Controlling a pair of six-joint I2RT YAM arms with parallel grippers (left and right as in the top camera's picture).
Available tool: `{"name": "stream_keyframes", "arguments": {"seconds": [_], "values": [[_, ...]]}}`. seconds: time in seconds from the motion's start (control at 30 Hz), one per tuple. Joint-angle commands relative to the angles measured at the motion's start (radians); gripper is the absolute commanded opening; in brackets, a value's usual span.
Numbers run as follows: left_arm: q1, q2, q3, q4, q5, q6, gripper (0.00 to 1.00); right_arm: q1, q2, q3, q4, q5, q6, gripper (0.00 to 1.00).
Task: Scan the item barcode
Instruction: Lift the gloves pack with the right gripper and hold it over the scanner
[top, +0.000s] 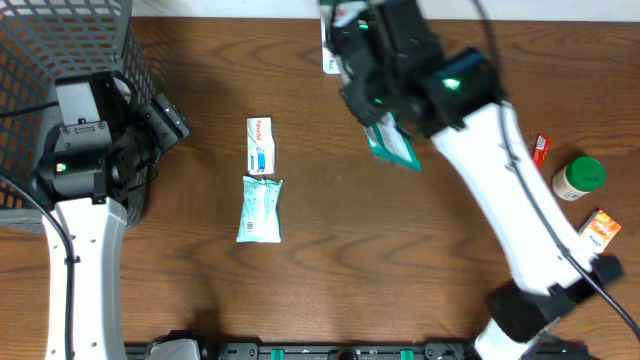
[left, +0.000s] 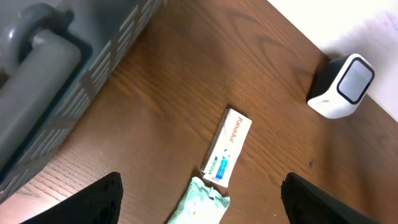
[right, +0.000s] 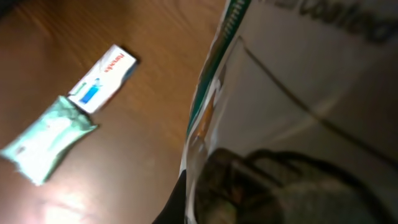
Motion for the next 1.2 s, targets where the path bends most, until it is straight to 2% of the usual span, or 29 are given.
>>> {"name": "stream_keyframes", "arguments": {"seconds": [0.0,0.23,0.3,0.53,0.83,0.97,1.17], "values": [[0.009,-0.003,0.011,-0.003,-0.016,0.006,0.83,0.031,0.069,0.023,0.03,0.062,-0.291,0.01],[0.009,-0.003,0.011,-0.003,-0.016,0.006,0.83,0.072,0.185,0.023,0.219,0.306,-0.663,0.01],[0.009,-0.003,0.011,-0.004,-0.016,0.006,0.83,0.075,0.213,0.023,0.291,0.346,-0.728,0.01],[0.009,-0.003,0.011,-0.004,-0.016,0.006,0.83,0.076,0.365,0.023,0.66,0.472,-0.88,0.01],[0.009,-0.003,0.011,-0.004,-0.016,0.006,0.83,0.069,0.58,0.023,1.156,0.509,-1.218,0.01],[0.009,-0.003,0.011,-0.003,-0.016,0.006,0.83,0.065,0.645,0.023,1.281,0.509,-1.274,0.01],[0.009,-0.002,0.011,-0.004,-0.016,0.006,0.83,0.054,0.669,0.022,1.276,0.496,-1.203,0.01]]}}
